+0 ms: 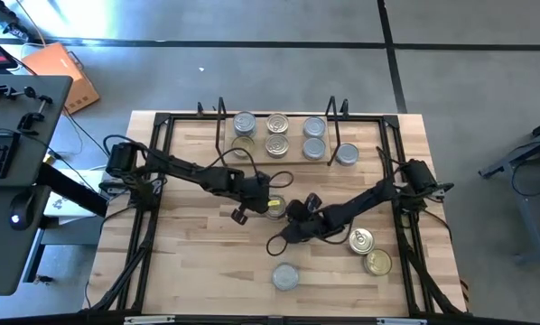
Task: Stack canned seafood by type on shelf
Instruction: Stack the left blue tuna can on top of the blue tuna can on the shelf
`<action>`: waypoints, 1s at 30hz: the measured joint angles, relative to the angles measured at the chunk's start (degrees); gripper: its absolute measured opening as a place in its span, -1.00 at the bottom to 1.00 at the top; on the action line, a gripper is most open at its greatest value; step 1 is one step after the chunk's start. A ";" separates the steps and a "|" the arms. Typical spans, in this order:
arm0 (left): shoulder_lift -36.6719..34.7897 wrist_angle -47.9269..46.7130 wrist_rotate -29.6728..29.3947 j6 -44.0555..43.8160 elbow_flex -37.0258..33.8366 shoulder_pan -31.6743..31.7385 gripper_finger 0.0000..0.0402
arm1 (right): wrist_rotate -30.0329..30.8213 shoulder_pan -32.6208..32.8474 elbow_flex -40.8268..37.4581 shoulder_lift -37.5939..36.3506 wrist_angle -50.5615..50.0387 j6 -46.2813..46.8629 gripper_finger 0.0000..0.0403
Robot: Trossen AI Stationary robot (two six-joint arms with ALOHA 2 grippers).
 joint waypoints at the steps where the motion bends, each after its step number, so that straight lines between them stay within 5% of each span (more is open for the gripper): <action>1: -0.07 1.09 -0.07 -0.32 -0.82 -0.10 -0.99 | -0.06 -0.34 -0.10 0.42 0.94 -1.07 -1.00; 14: 0.09 12.58 4.47 -7.90 -9.25 -2.08 -1.00 | 2.79 -1.61 1.94 0.61 3.07 -5.37 -1.00; 30: 0.30 22.27 3.85 -11.36 -10.11 -8.18 -1.00 | 2.72 -1.62 11.32 -0.02 -4.74 -12.33 -1.00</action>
